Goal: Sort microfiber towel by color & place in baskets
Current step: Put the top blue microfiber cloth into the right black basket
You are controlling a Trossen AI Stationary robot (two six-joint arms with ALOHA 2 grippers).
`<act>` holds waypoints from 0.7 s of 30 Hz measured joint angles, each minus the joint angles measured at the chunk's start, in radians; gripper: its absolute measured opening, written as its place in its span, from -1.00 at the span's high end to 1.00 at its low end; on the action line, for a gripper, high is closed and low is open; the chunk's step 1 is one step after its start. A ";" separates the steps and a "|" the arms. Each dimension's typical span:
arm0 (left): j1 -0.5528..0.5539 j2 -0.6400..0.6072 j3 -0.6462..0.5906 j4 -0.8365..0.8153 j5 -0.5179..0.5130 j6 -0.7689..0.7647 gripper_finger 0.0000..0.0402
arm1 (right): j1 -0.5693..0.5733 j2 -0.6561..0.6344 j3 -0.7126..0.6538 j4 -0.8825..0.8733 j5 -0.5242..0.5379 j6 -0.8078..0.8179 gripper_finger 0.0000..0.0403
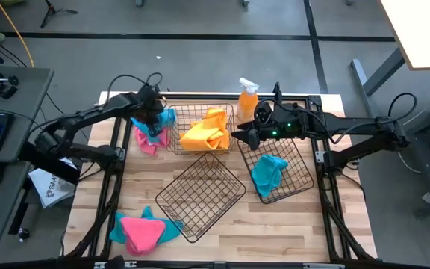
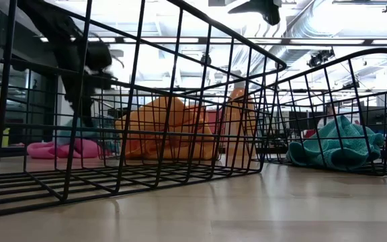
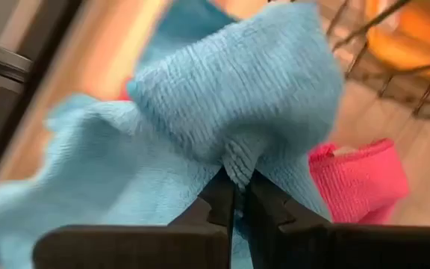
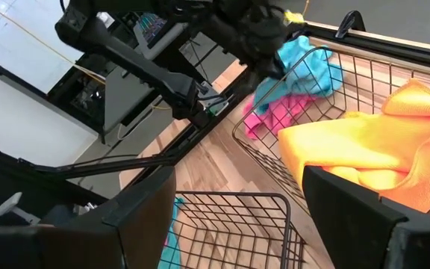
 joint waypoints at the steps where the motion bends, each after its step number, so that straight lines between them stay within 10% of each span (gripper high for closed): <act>1: 0.000 -0.032 0.003 -0.005 -0.001 -0.005 0.98 | 0.000 0.000 0.000 0.000 0.000 0.000 -0.43; 13: -0.003 -0.453 0.202 -0.042 -0.062 -0.140 1.00 | 0.000 -0.003 0.000 0.012 0.000 -0.034 -0.43; 21: -0.051 -0.498 0.419 -0.037 -0.063 -0.293 1.00 | 0.000 -0.082 0.000 0.082 -0.001 -0.140 -0.43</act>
